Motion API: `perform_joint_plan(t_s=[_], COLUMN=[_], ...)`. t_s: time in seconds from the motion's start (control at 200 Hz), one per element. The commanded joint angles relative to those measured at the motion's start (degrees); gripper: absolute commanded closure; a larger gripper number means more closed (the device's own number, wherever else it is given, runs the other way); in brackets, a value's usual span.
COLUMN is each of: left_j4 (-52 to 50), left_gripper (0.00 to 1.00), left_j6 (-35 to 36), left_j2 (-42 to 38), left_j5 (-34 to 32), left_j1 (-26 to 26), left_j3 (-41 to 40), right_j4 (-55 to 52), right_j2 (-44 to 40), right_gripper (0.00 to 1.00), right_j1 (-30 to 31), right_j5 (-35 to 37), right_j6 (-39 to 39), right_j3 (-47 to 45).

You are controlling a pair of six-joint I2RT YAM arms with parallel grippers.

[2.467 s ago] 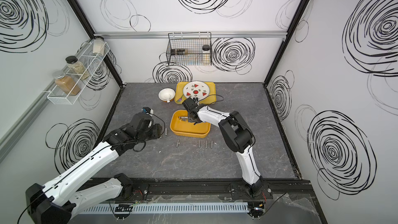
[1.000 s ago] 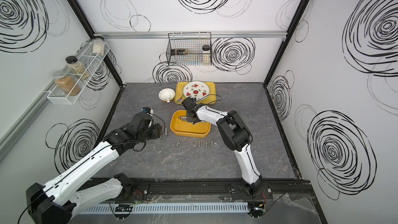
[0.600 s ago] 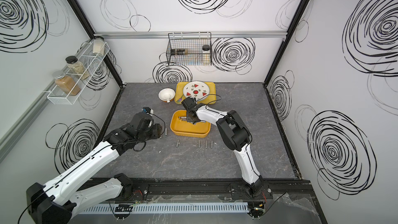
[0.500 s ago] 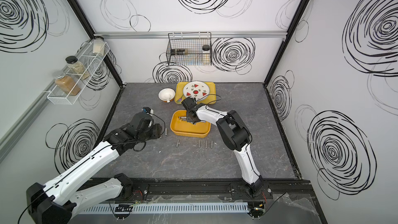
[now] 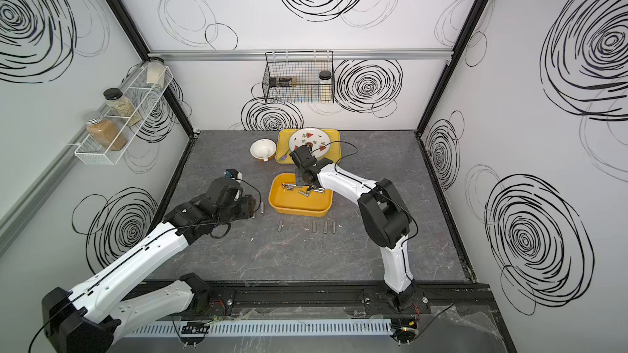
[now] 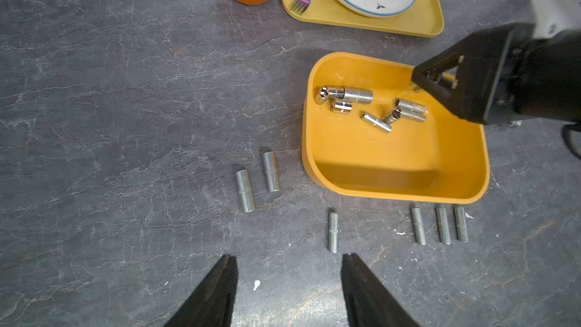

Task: Take out the socket from the storage box
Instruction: Pick up the socket head from the storage box, then place the socket head at the center of the board.

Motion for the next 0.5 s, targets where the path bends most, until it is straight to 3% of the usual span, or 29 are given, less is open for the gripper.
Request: perform_joint_plan(t_s=[0.0, 0.496], left_j4=[1.6, 1.6], left_gripper=[0.39, 0.40], left_j6=[0.8, 0.7], left_j2=[0.0, 0.1], left_j5=[0.2, 0.1], left_j1=[0.4, 0.0], left_j3=[-0.6, -0.6], right_j4=[-1.7, 3.2], right_j2=[-5.0, -18.2], right_gripper=[0.84, 0.82], right_j1=[-2.0, -23.9], right_j5=[2.8, 2.5], right_j6=[-0.9, 3.4], right_j3=[-2.9, -25.6])
